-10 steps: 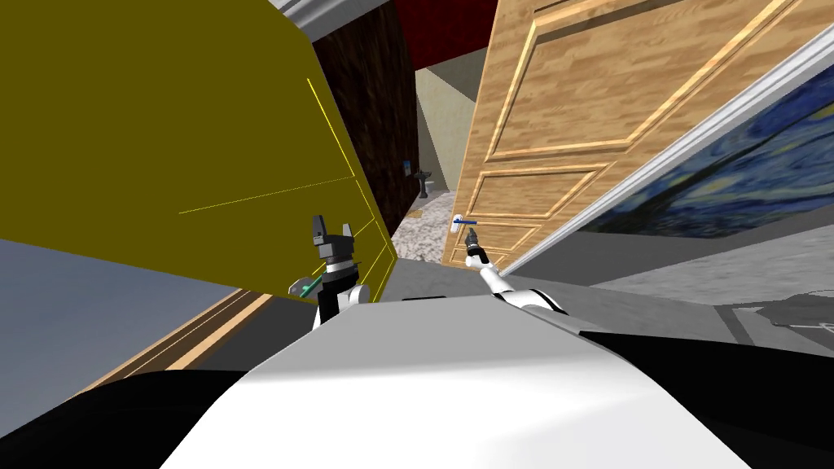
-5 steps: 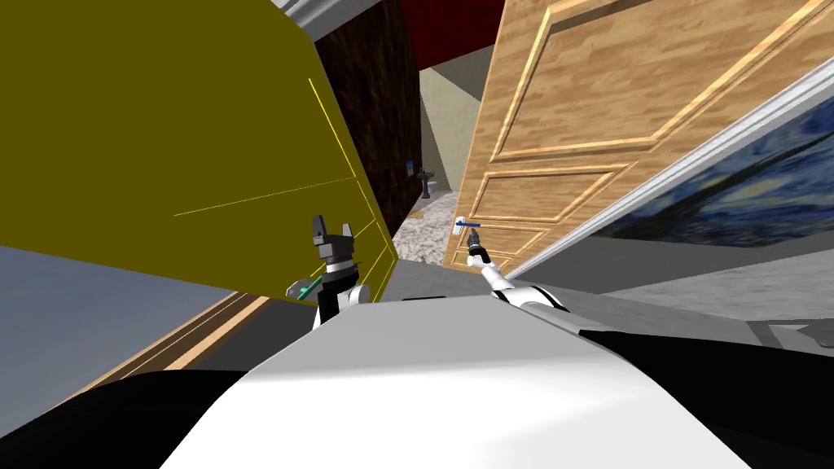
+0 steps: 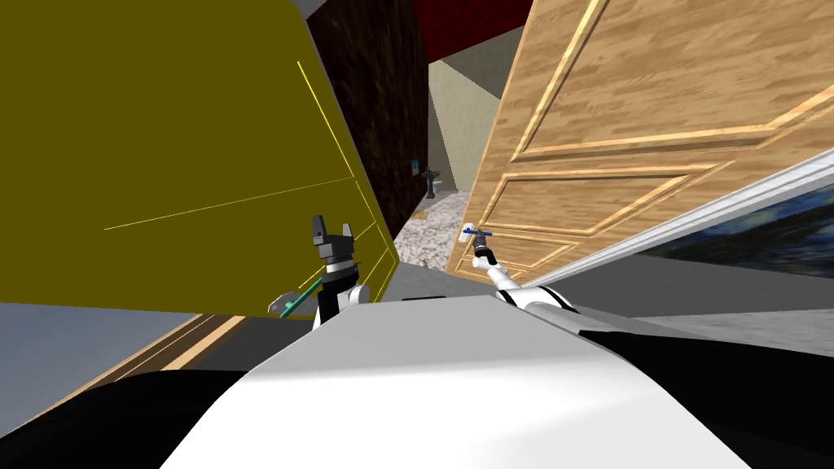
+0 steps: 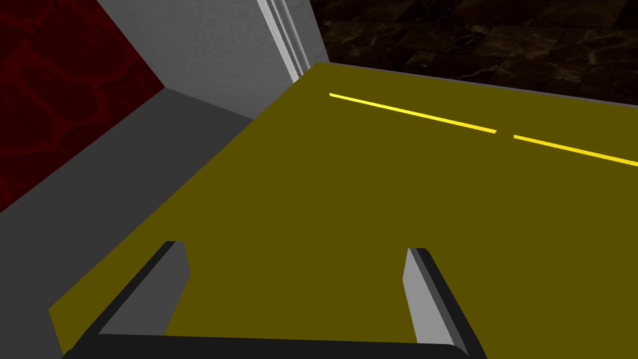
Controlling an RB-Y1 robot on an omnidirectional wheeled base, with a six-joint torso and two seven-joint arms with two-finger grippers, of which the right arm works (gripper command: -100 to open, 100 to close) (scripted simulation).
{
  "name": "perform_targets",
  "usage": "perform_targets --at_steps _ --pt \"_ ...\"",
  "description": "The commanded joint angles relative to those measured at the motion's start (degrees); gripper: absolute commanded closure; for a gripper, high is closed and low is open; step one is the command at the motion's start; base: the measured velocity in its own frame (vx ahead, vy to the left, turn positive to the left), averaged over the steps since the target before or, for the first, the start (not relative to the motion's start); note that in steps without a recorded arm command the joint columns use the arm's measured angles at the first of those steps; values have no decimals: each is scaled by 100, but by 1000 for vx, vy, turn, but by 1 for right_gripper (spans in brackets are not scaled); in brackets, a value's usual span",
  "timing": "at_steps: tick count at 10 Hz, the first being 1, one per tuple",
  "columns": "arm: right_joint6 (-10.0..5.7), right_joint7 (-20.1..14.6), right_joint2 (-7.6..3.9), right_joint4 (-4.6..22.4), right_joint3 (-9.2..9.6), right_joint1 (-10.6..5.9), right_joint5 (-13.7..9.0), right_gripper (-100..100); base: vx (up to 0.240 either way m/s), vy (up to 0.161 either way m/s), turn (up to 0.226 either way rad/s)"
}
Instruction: Pull the door open
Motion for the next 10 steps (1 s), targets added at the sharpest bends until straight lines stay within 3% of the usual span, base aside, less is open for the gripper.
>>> perform_targets --at_steps 1,2,4,5,10 --pt "73 23 -30 -191 -66 131 -26 -100 111 -33 40" --pt "42 -58 -131 -154 -97 185 -45 -100 179 -23 114" --pt "43 -59 -140 -122 -88 159 -43 -100 145 -18 50" --pt "43 -59 -140 -122 -88 159 -43 100 -13 1 -8" --pt "43 -59 -140 -122 -88 159 -43 100 -15 2 2"
